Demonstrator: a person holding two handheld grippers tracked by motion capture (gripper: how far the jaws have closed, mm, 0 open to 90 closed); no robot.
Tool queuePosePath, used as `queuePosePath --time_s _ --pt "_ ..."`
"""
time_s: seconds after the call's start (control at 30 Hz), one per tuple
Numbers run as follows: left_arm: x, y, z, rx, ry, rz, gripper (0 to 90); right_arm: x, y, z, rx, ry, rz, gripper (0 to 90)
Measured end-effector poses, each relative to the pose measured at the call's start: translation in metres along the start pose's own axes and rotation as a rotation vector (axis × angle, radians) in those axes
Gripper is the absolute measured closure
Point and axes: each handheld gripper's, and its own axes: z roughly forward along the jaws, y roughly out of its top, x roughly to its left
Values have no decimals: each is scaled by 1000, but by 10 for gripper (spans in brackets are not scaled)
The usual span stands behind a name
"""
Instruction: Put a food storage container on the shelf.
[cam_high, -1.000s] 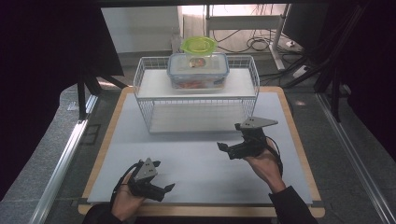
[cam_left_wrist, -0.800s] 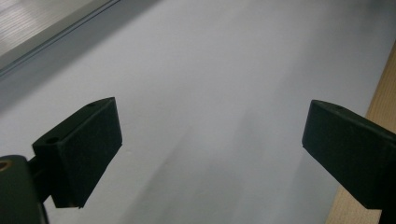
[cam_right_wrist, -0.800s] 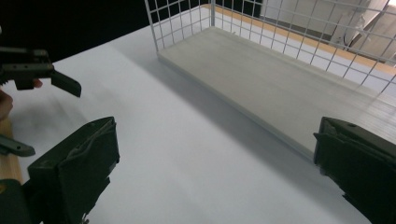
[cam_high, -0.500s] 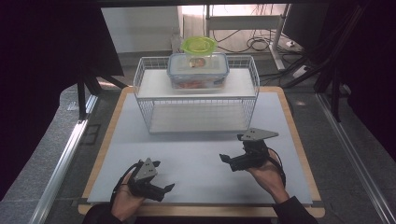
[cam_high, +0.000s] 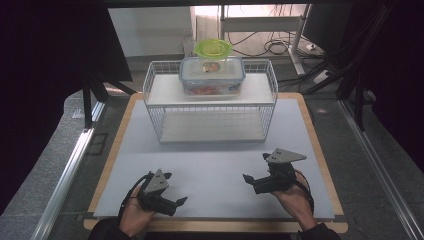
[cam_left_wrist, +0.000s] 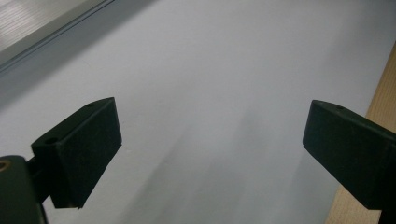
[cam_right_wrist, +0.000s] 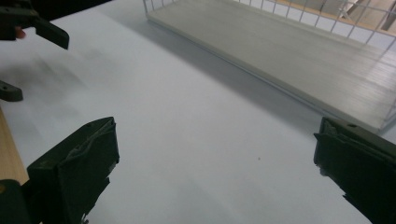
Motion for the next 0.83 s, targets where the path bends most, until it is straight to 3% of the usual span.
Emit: queuePosePath --time_s 0.27,0.63,0.83 --pt "0 0 2 9 -7 -5 31 2 -19 -2 43 -30 -6 0" --pt "0 0 4 23 -14 -7 25 1 -42 4 94 -11 31 0" --pt "0 0 4 25 -12 -6 26 -1 -46 8 118 -17 43 0"
